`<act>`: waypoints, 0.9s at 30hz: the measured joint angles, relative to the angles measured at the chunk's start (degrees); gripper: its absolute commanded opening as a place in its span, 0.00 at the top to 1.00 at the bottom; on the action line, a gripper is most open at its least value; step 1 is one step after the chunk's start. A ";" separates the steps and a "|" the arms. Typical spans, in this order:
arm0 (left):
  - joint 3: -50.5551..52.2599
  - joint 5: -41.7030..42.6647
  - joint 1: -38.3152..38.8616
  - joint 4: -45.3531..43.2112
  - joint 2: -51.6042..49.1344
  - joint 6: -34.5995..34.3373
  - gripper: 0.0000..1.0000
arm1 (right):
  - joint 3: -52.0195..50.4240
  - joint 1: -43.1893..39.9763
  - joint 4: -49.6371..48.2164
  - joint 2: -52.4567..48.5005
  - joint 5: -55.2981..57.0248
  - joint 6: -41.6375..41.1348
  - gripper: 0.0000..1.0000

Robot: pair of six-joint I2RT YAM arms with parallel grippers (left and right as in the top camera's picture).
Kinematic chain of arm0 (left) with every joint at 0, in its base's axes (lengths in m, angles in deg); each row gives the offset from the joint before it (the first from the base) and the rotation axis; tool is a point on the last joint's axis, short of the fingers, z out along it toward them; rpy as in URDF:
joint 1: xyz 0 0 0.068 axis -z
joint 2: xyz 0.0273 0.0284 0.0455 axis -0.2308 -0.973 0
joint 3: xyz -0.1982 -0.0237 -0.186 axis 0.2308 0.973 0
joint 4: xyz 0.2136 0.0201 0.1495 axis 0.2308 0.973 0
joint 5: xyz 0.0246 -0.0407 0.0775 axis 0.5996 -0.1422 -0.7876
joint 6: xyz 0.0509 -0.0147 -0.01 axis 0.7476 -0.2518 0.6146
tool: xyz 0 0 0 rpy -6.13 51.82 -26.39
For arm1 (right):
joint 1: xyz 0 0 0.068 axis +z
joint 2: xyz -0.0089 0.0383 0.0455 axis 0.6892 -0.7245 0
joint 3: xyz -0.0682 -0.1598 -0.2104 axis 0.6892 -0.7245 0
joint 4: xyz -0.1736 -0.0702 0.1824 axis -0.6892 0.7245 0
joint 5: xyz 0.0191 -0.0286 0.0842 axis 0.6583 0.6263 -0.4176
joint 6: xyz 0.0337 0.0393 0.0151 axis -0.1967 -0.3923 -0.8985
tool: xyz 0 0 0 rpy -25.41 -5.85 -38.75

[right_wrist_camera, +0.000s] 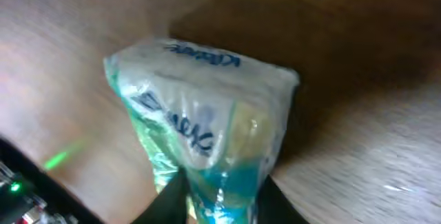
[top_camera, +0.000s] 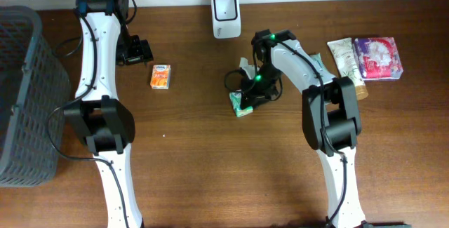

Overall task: Scan the item barcode
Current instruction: 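Hold the teal packet up to the scanner with the right gripper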

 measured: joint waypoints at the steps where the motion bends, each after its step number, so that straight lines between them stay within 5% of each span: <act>1: 0.00 0.00 0.00 0.02 0.00 0.00 0.01 | -0.02 -0.02 0.33 0.00 -1.05 -0.04 0.96; 7: 0.00 0.00 0.00 0.00 0.00 0.00 0.01 | 11.17 -4.70 10.49 -1.16 -16.94 5.18 0.96; 11: 0.00 0.00 0.00 0.02 0.00 0.00 0.01 | 13.38 -16.17 17.84 -1.14 -34.18 23.30 0.96; 15: 0.00 0.00 0.00 0.02 0.00 0.00 0.01 | 13.40 -17.22 21.81 -1.16 -42.07 39.28 0.96; 20: 0.00 0.00 0.00 0.02 0.00 0.00 0.01 | 13.40 -16.20 14.67 -1.16 -52.54 42.51 0.96; 27: 0.00 0.00 0.00 0.02 0.00 0.00 0.01 | 13.40 -9.29 9.25 -1.16 -45.88 38.91 0.96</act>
